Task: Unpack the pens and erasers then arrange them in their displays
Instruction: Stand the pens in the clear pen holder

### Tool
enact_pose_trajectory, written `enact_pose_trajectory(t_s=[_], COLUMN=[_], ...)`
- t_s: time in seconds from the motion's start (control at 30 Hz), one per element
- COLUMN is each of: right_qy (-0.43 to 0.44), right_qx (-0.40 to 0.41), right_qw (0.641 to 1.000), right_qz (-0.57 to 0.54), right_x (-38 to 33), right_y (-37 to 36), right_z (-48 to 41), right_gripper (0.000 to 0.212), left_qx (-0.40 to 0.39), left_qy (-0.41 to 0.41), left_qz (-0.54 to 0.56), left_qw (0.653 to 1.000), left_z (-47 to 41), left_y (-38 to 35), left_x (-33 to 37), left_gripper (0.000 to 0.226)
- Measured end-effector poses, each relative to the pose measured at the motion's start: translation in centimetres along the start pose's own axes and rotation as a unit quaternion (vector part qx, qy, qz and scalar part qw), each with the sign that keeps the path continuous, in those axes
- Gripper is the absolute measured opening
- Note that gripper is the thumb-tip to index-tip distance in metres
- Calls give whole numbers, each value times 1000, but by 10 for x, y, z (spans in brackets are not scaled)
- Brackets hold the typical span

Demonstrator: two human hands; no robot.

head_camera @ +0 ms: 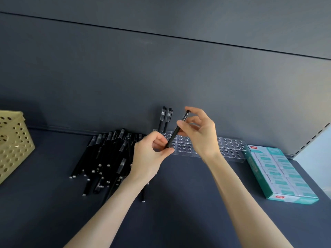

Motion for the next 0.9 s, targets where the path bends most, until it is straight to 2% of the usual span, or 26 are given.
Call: enact_pose_trajectory(t_s=[0.07, 0.17, 0.23, 0.3, 0.4, 0.57, 0.73, 0.9], right_qy=[7, 47, 77, 103, 131, 162, 173, 173], right_qx=[25, 72, 84, 84, 81, 99, 94, 56], right_qw=[1000, 996, 993, 989, 983, 975, 972, 960], right_qz=[13, 15, 35, 61, 95, 114, 130, 213], right_x=[0, -9, -15, -16, -13, -15, -11, 6], right_y=[6, 18, 18, 12, 5, 6, 1, -12], right_z=[-5, -12, -16, -19, -23, -25, -30, -25], right_gripper=[34, 40, 46, 45, 36, 37, 36, 33], left_qx=[0, -3, -39, -75, -95, -89, -82, -77], left_qy=[-12, -28, -25, -18, -19, -23, -24, -17], left_qz=[-31, -156, -231, -260, -265, -242, -235, -232], left_qw=[999, 987, 972, 963, 959, 966, 968, 969], left_z=[-6, -26, -38, -44, -48, -50, -50, -50], left_y=[5, 19, 17, 11, 6, 6, 7, 7], left_x=[0, -6, -13, -18, -22, -24, -26, -27], left_gripper=[31, 39, 49, 56, 51, 34, 33, 35])
Point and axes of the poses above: each hand's wrist, its own z-axis away from the middle knuckle, its own y-axis out of the back of the hand, x = y × z, the point moved 8 cm from there along -z, towards the middle knuckle, and after that the axes turned 4 degrees about z, right-handed, at the moved point
